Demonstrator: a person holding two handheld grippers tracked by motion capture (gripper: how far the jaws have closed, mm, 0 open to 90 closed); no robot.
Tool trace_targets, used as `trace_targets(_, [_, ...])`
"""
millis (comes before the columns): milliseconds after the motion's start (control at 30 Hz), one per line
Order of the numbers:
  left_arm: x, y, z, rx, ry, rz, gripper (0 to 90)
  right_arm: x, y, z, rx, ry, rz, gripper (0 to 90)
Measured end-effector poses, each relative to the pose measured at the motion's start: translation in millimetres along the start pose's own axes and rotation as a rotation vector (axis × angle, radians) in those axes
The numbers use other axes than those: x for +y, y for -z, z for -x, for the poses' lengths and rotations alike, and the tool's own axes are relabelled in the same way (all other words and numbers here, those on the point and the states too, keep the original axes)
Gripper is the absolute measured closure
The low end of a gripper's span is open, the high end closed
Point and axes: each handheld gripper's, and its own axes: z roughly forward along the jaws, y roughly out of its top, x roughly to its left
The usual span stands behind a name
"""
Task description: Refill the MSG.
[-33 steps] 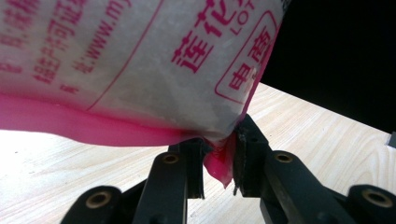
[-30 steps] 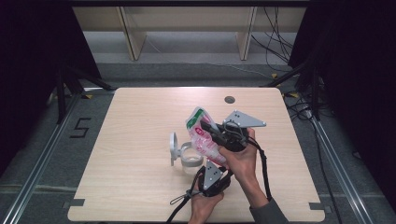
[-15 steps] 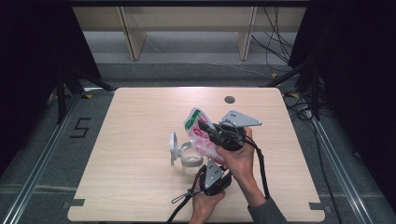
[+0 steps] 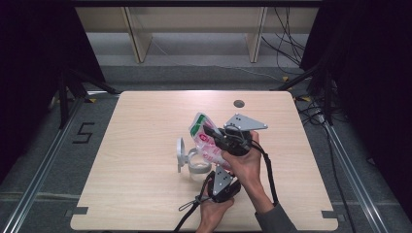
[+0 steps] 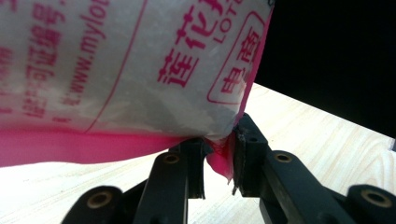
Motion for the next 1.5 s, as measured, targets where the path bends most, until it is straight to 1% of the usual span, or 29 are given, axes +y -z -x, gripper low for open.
trace_targets(33, [0.0, 0.0, 0.0, 0.0, 0.0, 0.0, 76.0, 0.0, 0.0, 0.0, 0.0, 0.0, 0.0, 90.0])
trace_targets(67, [-0.1, 0.1, 0.1, 0.001, -0.002, -0.001, 76.0, 0.5, -1.0, -0.1, -0.006, 0.017, -0.006, 90.0])
trace_targets(133, [-0.3, 0.1, -0.7, 0.0, -0.001, 0.0, 76.0, 0.1, -2.4, -0.1, 0.0, 0.013, -0.004, 90.0])
trace_targets(200, [-0.4, -0.4, -1.1, -0.002, 0.0, -0.002, 76.0, 0.0, -2.7, -0.7, -0.006, 0.015, -0.005, 90.0])
trace_targets(233, [-0.6, -0.6, -0.9, -0.007, 0.003, -0.002, 76.1, -0.6, -2.8, -2.5, -0.008, 0.004, -0.014, 90.0])
trace_targets(300, [-0.5, 0.1, -0.4, -0.005, 0.0, -0.004, 76.1, -0.5, -4.0, -3.2, -0.01, 0.016, -0.022, 90.0])
trace_targets(333, [0.3, 0.6, -1.4, -0.007, 0.006, -0.002, 76.1, 0.1, -4.2, -1.8, -0.009, 0.027, -0.01, 90.0])
trace_targets(433, [1.1, 0.1, -1.6, -0.021, 0.018, 0.0, 76.1, 0.2, -4.5, -2.6, 0.003, 0.015, -0.009, 90.0])
trace_targets(467, [1.0, 0.0, -0.8, -0.017, 0.009, -0.001, 76.1, 0.6, -3.8, -2.5, 0.0, 0.019, -0.014, 90.0])
trace_targets(500, [1.2, 0.0, -0.6, -0.017, 0.013, 0.0, 76.1, 1.0, -3.8, -2.3, 0.001, 0.022, -0.018, 90.0])
trace_targets(533, [1.3, 0.1, -0.8, -0.017, 0.013, -0.004, 76.1, 0.7, -3.6, -3.0, -0.012, 0.006, -0.023, 90.0])
trace_targets(567, [1.6, 0.1, -0.9, -0.012, 0.007, -0.011, 76.1, 0.6, -4.3, -2.7, -0.007, 0.01, -0.02, 90.0])
trace_targets(633, [1.4, -0.7, -0.9, -0.018, 0.004, -0.003, 76.0, 0.7, -4.6, -3.4, -0.013, 0.013, -0.026, 90.0])
trace_targets(667, [1.4, -0.2, -1.0, -0.013, 0.006, -0.002, 76.0, 0.7, -4.8, -3.8, -0.006, 0.008, -0.026, 90.0])
trace_targets(733, [1.9, -0.1, -1.9, -0.012, 0.001, 0.0, 76.1, 1.2, -5.4, -2.7, -0.004, 0.019, -0.016, 90.0])
trace_targets(800, [2.2, 0.1, -1.7, -0.009, 0.0, -0.004, 76.1, 1.4, -5.8, -3.3, -0.001, 0.016, -0.017, 90.0])
trace_targets(833, [2.1, -0.4, -2.0, -0.018, -0.003, -0.001, 76.1, 1.4, -6.5, -3.7, 0.004, 0.018, -0.012, 90.0])
trace_targets(867, [2.1, -0.3, -1.9, -0.015, -0.002, 0.0, 76.1, 1.8, -7.1, -3.0, 0.003, 0.033, -0.018, 90.0])
trace_targets(900, [2.3, 0.0, -2.4, -0.015, 0.0, -0.001, 76.2, 1.5, -6.4, -4.3, -0.003, 0.007, -0.023, 90.0])
trace_targets(933, [2.4, -0.3, -2.5, -0.016, 0.002, 0.001, 76.2, 1.6, -6.2, -4.9, -0.004, 0.005, -0.023, 90.0])
trace_targets(1033, [2.5, -0.1, -2.4, -0.019, -0.003, -0.002, 76.2, 2.4, -6.3, -3.9, -0.005, 0.018, -0.027, 90.0])
trace_targets(1167, [2.4, -0.7, -3.3, -0.02, 0.002, 0.001, 76.2, 2.2, -7.9, -3.1, -0.003, 0.018, -0.02, 90.0])
trace_targets(1267, [1.9, -0.5, -3.3, -0.019, 0.0, -0.001, 76.2, 2.3, -8.4, -3.4, 0.0, 0.025, -0.029, 90.0])
trace_targets(1300, [2.1, -0.8, -4.1, -0.026, 0.0, 0.0, 76.2, 2.1, -9.2, -3.1, 0.004, 0.018, -0.024, 90.0])
trace_targets(1333, [2.3, -1.0, -4.0, -0.025, 0.003, 0.002, 76.2, 2.2, -10.1, -2.6, 0.008, 0.031, -0.015, 90.0])
trace_targets(1367, [2.3, -1.0, -4.0, -0.025, 0.003, 0.002, 76.2, 2.2, -10.1, -2.6, 0.008, 0.031, -0.015, 90.0])
trace_targets(1400, [2.4, -1.2, -4.1, -0.029, 0.0, 0.001, 76.1, 2.6, -9.2, -3.9, -0.002, 0.034, -0.028, 90.0])
trace_targets(1433, [2.5, -0.7, -4.2, -0.026, -0.003, -0.004, 76.1, 2.4, -8.5, -5.3, -0.008, 0.011, -0.034, 90.0])
trace_targets(1500, [2.5, -0.7, -4.6, -0.028, -0.001, -0.003, 76.2, 2.3, -8.7, -4.9, -0.004, 0.016, -0.033, 90.0])
